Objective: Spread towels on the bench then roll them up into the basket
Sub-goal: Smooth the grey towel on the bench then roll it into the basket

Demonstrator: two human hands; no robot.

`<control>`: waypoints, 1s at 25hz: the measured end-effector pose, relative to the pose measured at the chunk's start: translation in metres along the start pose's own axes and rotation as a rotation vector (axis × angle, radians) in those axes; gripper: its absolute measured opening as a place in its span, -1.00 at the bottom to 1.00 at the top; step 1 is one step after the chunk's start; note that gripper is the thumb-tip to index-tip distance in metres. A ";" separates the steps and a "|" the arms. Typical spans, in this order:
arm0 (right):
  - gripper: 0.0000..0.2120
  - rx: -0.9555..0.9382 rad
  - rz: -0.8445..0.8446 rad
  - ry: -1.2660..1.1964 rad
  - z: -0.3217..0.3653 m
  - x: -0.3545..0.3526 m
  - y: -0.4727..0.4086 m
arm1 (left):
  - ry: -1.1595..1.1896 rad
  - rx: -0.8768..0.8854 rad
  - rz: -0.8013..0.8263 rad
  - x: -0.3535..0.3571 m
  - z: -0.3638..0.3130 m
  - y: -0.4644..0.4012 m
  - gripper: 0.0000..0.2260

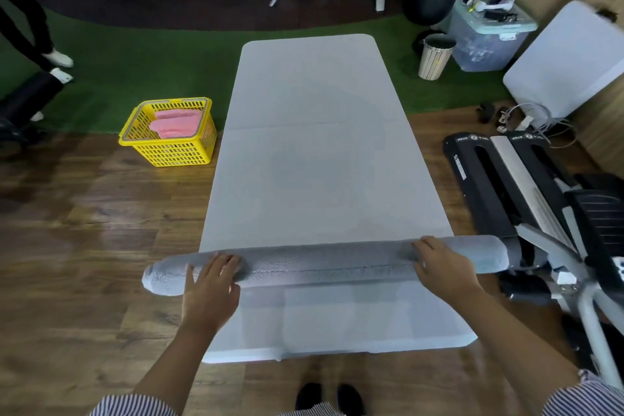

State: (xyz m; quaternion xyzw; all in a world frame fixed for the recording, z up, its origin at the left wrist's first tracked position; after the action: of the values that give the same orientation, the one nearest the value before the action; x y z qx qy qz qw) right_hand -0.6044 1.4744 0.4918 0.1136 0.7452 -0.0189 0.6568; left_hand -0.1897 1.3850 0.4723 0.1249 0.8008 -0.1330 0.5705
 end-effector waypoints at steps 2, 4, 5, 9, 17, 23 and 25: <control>-0.52 -0.021 0.171 -0.062 0.003 0.002 -0.004 | -0.011 -0.002 0.085 0.008 0.003 -0.004 -0.50; -0.47 -0.060 0.270 -0.048 0.007 0.002 -0.010 | -0.050 0.008 0.231 0.011 0.011 -0.011 -0.31; -0.50 -0.064 0.281 -0.038 0.009 0.001 -0.015 | -0.071 0.004 0.263 0.010 0.015 -0.014 -0.25; -0.65 -0.017 0.333 -0.052 0.022 -0.001 -0.040 | -0.184 0.043 0.269 0.007 0.023 -0.033 -0.15; -0.58 -0.148 0.237 -0.178 0.047 -0.003 -0.106 | -0.097 0.274 0.379 0.002 0.036 -0.102 -0.34; -0.50 0.656 -0.055 -0.696 0.069 -0.015 -0.106 | -0.053 0.383 0.299 -0.016 0.059 -0.136 -0.43; -0.41 0.853 0.142 -0.698 0.067 -0.011 -0.111 | -0.041 0.361 0.209 -0.020 0.068 -0.133 -0.46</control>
State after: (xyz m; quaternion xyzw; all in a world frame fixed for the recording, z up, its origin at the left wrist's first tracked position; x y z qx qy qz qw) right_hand -0.5598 1.3530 0.4805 0.4067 0.4000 -0.3111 0.7601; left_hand -0.1706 1.2359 0.4794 0.3046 0.7349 -0.2171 0.5657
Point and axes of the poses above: each hand's wrist, its own y-axis away from the middle knuckle, its own x-axis out of the palm, z = x × y, the point moved 1 cm from there along -y, towards the middle knuckle, and after that the axes turned 15 degrees about y, right-handed, at the moved point
